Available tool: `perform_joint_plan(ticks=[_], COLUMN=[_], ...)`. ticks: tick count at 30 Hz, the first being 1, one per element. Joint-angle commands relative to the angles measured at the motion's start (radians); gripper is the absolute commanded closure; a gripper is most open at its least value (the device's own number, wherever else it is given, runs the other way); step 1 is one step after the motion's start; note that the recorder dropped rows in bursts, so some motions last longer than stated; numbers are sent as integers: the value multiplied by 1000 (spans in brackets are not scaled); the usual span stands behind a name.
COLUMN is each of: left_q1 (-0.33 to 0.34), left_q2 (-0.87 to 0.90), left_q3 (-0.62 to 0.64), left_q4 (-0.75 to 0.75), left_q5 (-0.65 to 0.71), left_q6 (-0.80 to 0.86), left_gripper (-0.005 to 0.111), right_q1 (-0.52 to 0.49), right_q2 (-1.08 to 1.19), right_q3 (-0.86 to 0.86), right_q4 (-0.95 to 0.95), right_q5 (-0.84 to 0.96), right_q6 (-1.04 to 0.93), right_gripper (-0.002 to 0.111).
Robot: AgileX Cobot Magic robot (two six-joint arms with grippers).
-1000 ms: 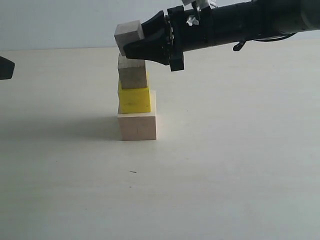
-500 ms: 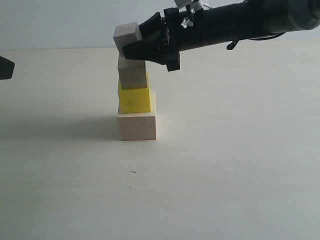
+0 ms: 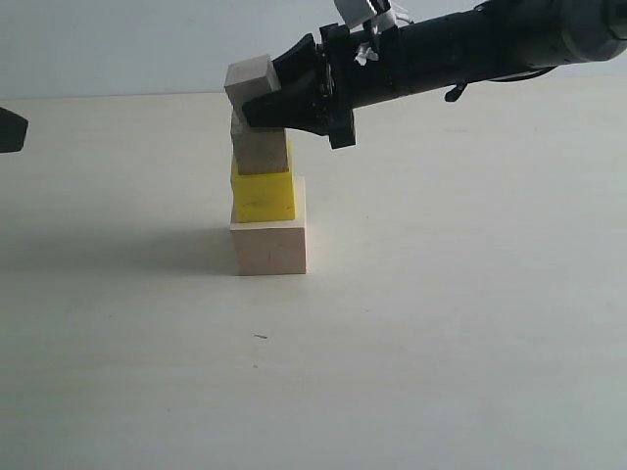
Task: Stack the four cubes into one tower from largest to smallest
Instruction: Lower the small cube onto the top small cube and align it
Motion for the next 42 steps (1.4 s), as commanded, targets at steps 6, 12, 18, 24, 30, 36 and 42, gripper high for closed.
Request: perform_joint_plan(ticks=[6, 12, 18, 24, 30, 36, 42], left_q1=[3, 3, 3, 3, 3, 3, 3], left_q2=[1, 1, 1, 1, 1, 1, 1], left_q3=[4, 4, 4, 4, 4, 4, 4], left_q4=[-4, -4, -4, -4, -4, -4, -4], left_q5=[-12, -14, -14, -16, -18, -20, -20], left_q6=[4, 13, 13, 13, 17, 17, 18], left_gripper=[81, 81, 81, 81, 81, 81, 81], right_q1=[1, 1, 1, 1, 1, 1, 31], right_q2=[1, 1, 1, -3, -31, -33, -33], right_q3=[-4, -4, -4, -4, -4, -4, -4], right_q4=[3, 7, 6, 13, 2, -24, -17], right_q5=[9, 9, 9, 9, 9, 9, 9], right_q6=[12, 12, 10, 10, 10, 21, -12], right_gripper=[108, 108, 108, 108, 108, 108, 108])
